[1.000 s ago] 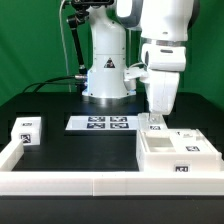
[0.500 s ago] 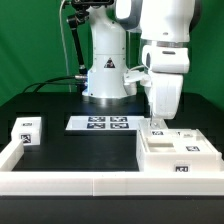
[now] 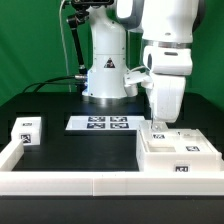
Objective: Assemble cabinet
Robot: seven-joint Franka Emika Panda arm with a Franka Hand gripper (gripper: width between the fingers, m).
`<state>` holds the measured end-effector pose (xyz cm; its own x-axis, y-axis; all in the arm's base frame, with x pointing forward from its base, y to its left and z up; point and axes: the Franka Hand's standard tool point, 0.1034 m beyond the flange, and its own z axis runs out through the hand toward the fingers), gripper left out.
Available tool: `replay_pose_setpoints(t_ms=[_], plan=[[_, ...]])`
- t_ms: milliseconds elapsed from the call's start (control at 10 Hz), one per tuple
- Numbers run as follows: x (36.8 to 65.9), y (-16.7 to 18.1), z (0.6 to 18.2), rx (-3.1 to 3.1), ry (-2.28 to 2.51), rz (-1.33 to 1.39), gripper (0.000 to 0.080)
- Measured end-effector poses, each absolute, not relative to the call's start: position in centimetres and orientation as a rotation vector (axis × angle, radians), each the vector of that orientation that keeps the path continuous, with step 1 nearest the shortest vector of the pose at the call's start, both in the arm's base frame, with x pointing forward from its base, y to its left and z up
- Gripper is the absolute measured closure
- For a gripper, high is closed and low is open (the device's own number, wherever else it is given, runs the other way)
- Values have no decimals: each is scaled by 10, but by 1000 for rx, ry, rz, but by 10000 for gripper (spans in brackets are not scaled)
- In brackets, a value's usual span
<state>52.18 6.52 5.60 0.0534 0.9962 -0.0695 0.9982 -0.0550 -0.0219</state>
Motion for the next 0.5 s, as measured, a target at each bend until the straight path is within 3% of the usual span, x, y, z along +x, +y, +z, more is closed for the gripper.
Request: replay_pose_setpoints(t_ms=[500], plan=[[537, 64, 56, 2255, 2130, -82, 729]])
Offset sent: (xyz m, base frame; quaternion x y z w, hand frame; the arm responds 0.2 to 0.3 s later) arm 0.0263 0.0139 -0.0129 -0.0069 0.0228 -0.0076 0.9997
